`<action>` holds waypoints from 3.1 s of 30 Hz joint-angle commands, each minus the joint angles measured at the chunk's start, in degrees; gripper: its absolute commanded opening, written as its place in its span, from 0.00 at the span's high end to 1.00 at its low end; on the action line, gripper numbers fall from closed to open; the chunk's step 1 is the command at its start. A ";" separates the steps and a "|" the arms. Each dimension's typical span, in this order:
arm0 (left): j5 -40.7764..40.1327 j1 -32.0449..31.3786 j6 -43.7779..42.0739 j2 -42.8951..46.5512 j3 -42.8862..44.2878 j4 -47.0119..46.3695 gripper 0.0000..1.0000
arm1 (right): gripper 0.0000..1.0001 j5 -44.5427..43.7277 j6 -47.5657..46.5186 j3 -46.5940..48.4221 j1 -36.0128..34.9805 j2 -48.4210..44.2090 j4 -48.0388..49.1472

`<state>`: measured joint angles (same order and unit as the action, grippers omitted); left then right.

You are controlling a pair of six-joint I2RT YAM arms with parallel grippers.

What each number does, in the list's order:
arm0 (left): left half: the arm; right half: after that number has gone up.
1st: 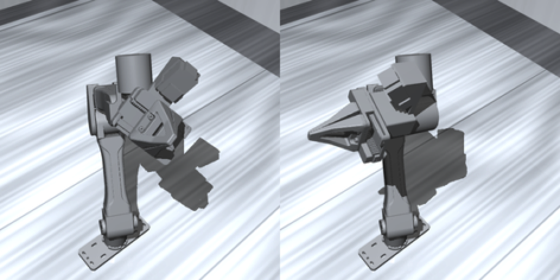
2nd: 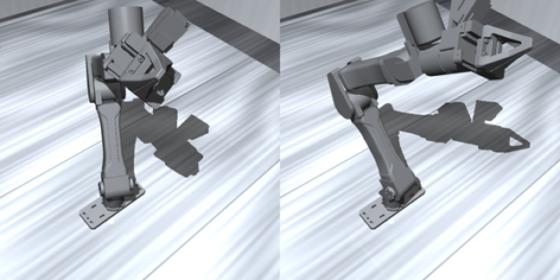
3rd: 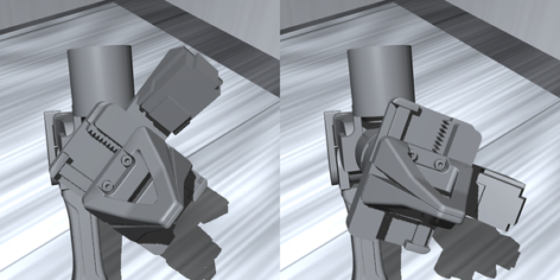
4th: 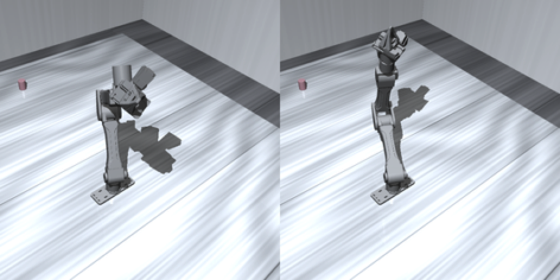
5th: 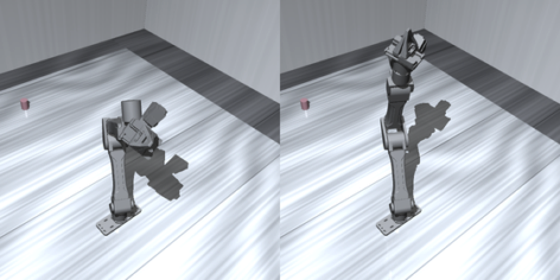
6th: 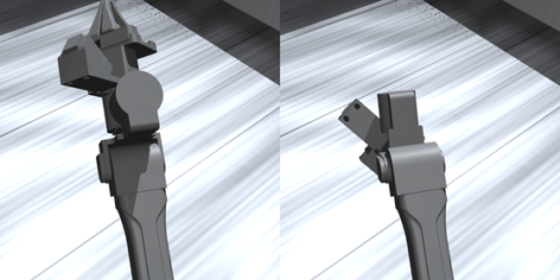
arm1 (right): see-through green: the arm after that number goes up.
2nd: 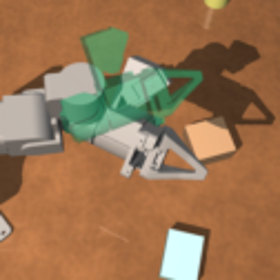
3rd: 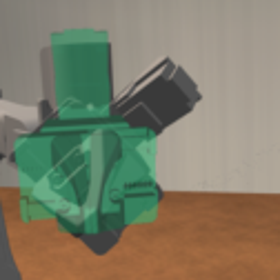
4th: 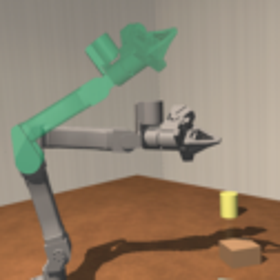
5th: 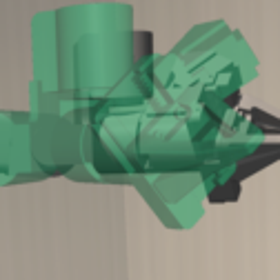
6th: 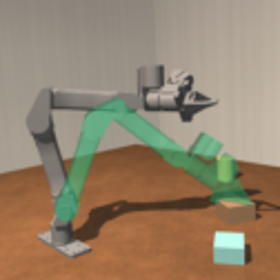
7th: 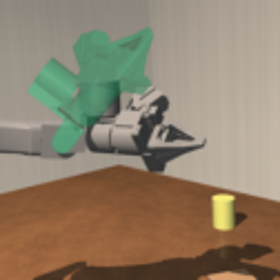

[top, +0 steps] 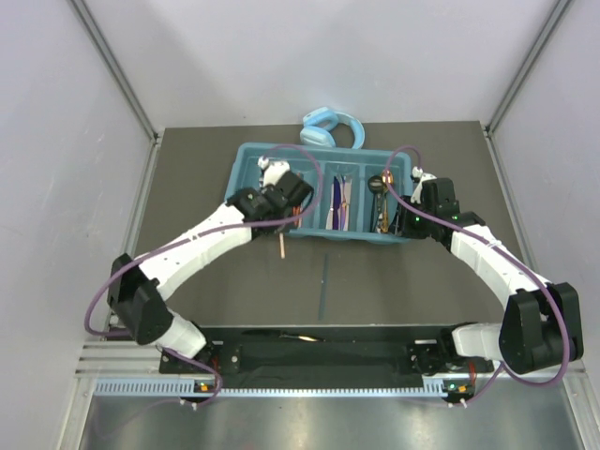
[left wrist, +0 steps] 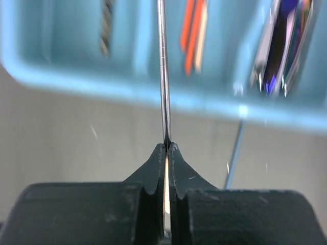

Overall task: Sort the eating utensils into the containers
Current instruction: Pick up the chopstick from the center of the board, then place the chopstick in the storage box, then pick up the chopstick from the center of the board.

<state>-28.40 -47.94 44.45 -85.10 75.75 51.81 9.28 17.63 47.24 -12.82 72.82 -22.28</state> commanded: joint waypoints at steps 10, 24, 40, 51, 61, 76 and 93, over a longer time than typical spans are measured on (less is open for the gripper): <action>9.50 13.40 -25.10 -31.16 34.01 -7.52 1.00 | 0.61 0.39 -0.23 -1.19 0.78 0.04 -2.33; 12.93 16.30 -26.16 -43.48 41.76 -5.23 1.00 | 0.61 0.65 -0.14 -1.28 0.87 0.40 -2.06; 16.61 16.39 -24.06 -31.37 35.27 -10.41 0.66 | 0.61 0.30 -0.05 -1.54 0.78 0.57 -2.15; 20.58 2.16 -19.41 -7.90 5.23 -13.22 0.56 | 0.62 0.30 -0.22 -1.10 0.78 1.10 -1.89; 18.65 -6.63 -8.76 -9.64 -12.90 -23.07 0.57 | 0.62 -0.14 -0.23 -1.01 0.78 1.10 -2.24; 20.05 -10.59 -5.69 -15.97 -14.31 -26.59 0.58 | 0.61 -0.23 -0.14 -1.19 0.69 1.28 -2.15; 23.30 -12.44 -3.05 -15.98 -19.40 -25.36 1.00 | 0.62 -0.14 -0.31 -0.93 0.78 1.19 -2.41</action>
<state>-8.62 -59.61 40.34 -101.01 60.75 25.52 9.80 17.65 47.22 -12.62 73.58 -21.63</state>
